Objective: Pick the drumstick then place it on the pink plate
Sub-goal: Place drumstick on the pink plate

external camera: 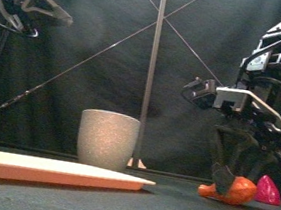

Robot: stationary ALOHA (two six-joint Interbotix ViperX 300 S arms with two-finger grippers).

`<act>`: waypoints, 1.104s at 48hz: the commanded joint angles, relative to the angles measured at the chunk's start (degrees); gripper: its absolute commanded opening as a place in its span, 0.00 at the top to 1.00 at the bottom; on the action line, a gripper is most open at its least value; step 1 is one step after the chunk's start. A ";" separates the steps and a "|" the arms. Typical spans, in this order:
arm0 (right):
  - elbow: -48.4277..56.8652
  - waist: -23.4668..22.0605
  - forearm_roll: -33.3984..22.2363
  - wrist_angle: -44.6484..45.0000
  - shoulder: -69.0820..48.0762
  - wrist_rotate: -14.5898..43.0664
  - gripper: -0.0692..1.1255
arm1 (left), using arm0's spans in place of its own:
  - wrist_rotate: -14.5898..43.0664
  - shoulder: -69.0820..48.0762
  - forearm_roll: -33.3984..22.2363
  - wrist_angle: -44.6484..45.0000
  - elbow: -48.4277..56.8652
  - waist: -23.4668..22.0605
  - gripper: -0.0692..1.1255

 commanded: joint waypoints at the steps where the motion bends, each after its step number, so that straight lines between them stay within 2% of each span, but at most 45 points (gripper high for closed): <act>1: -1.41 0.09 -0.09 -0.26 -1.05 0.18 0.35 | 0.00 0.18 0.09 -0.53 -0.62 0.09 0.92; 5: -1.93 0.09 -0.35 -0.18 -1.05 0.00 0.39 | 0.00 0.18 0.00 -0.53 -0.44 0.09 0.92; 12: -5.36 0.18 -2.37 -0.18 -1.67 -0.18 0.39 | 0.00 0.18 0.00 -0.62 -0.35 0.09 0.92; 24: -15.47 1.67 -14.50 -4.57 1.23 -0.09 0.39 | 0.00 0.18 0.09 -0.97 -0.26 0.09 0.92; 30: -19.25 1.85 -18.54 -7.47 4.92 -0.09 0.39 | 0.00 0.18 0.09 -0.97 -0.18 0.09 0.92; 44: -25.84 1.58 -19.78 -8.96 13.27 -0.26 0.38 | 0.09 0.18 0.18 -0.97 -0.18 0.09 0.92; 53: -27.77 2.02 -21.27 -9.05 15.47 -0.18 0.27 | 0.09 0.18 0.18 -0.97 -0.09 0.09 0.92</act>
